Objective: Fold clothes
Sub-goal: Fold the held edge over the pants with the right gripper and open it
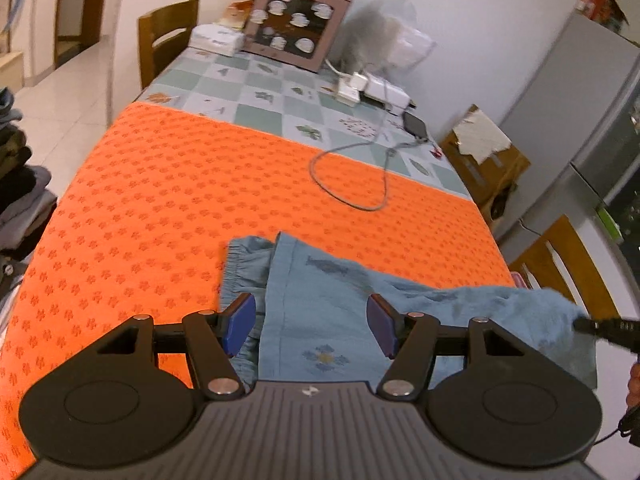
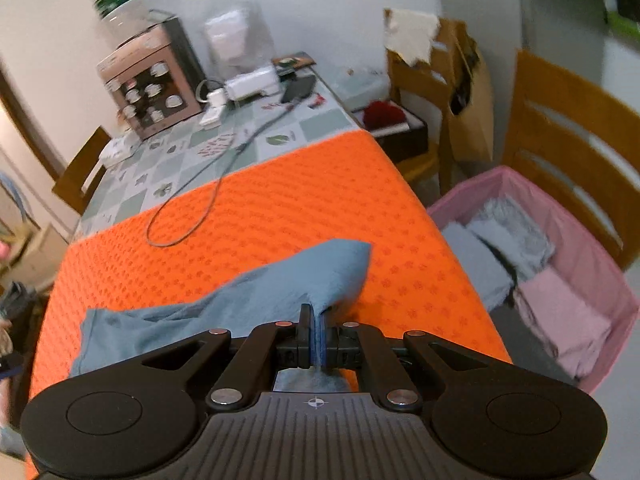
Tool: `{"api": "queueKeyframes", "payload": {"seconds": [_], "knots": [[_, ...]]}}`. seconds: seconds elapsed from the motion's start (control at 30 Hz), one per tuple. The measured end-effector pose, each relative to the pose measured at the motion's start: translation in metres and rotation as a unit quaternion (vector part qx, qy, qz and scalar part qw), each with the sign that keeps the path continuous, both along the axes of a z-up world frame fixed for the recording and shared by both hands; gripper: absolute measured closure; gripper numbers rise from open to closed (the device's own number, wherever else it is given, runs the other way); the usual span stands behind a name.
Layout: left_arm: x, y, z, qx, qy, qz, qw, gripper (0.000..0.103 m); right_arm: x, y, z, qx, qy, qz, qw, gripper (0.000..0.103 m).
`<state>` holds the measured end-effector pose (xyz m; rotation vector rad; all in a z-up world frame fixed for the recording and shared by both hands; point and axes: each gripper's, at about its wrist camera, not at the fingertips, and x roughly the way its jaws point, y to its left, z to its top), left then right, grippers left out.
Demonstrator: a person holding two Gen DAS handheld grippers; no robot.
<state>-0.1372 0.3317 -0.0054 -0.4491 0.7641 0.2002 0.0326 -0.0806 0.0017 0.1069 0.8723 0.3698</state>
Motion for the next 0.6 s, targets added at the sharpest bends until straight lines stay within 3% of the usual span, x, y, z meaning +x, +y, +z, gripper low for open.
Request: {"api": "queueKeyframes", "payload": {"seconds": [0.23, 0.53, 0.6], "knots": [[-0.004, 0.023, 0.003, 0.003, -0.007, -0.019, 0.9998, 0.035, -0.035, 0.096, 0.016, -0.019, -0.037, 0.091, 0.995, 0.098], [-0.017, 0.053, 0.003, 0.007, 0.001, -0.015, 0.9999, 0.034, -0.053, 0.210, -0.042, -0.069, -0.005, 0.186, 0.980, 0.097], [-0.019, 0.051, 0.003, 0.008, 0.002, -0.015, 0.9999, 0.033, -0.055, 0.221, -0.051, -0.074, 0.000, 0.212, 0.974, 0.090]]}}
